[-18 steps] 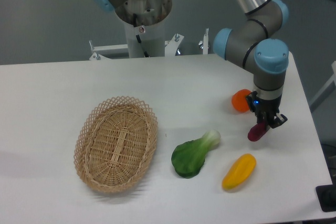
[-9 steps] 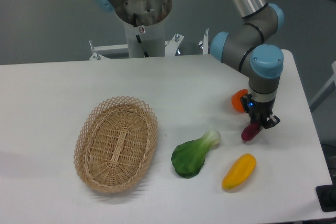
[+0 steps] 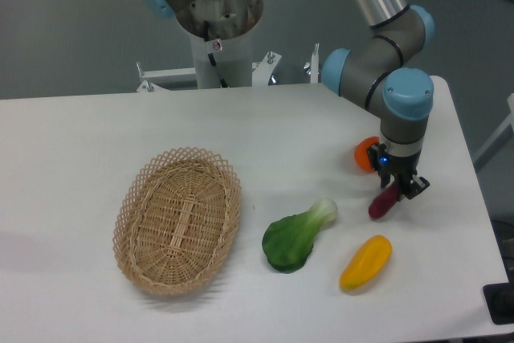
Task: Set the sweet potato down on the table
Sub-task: 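Open the gripper and lift it away from the sweet potato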
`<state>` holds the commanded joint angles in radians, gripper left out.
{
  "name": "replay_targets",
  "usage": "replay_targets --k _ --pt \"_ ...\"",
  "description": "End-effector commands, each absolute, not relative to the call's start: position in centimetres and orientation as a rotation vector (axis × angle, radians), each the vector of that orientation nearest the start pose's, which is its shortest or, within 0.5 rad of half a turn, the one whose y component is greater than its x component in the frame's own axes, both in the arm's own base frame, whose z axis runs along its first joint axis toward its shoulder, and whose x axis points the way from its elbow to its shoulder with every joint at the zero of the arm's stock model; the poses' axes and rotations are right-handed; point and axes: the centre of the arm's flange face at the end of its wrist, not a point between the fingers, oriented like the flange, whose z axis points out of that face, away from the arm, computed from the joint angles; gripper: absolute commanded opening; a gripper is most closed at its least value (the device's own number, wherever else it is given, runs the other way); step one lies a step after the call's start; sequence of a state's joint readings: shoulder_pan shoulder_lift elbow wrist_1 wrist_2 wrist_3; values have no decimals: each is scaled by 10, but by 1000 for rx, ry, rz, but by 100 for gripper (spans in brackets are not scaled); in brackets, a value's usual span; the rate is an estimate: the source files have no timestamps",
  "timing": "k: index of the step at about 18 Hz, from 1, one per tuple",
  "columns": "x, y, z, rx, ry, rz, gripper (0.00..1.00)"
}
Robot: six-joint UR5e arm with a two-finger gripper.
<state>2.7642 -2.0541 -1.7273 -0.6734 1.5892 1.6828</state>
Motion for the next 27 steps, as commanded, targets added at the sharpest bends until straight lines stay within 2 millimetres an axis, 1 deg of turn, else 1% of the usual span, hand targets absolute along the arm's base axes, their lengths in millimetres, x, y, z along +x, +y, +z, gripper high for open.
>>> replay_targets --k 2,3,4,6,7,10,13,15,16,17,18,20,22,24,25,26,27 --pt "-542 356 254 -3006 704 453 100" --pt "-542 358 259 -3006 638 463 100" --pt "-544 358 269 -3003 589 488 100" --pt "-544 361 288 -2987 587 537 100" --pt "-544 363 300 -2978 590 569 100" --pt "-551 366 345 -2932 576 680 100" --pt "-552 362 378 -2920 559 756 100" --pt "-557 350 394 -2927 542 763 100" --pt "-562 340 404 -2939 519 754 100" --pt "-565 336 411 -2950 521 734 100" --pt "-568 332 416 -2963 545 703 100" --pt "-574 320 421 -2984 632 635 100" --pt "-577 315 426 -2990 727 591 100" --pt "-587 296 428 -3002 749 520 100" --pt "-590 288 429 -2981 768 491 100" --pt "-597 272 433 -2962 784 474 100" --pt "-598 258 438 -2947 826 440 100"
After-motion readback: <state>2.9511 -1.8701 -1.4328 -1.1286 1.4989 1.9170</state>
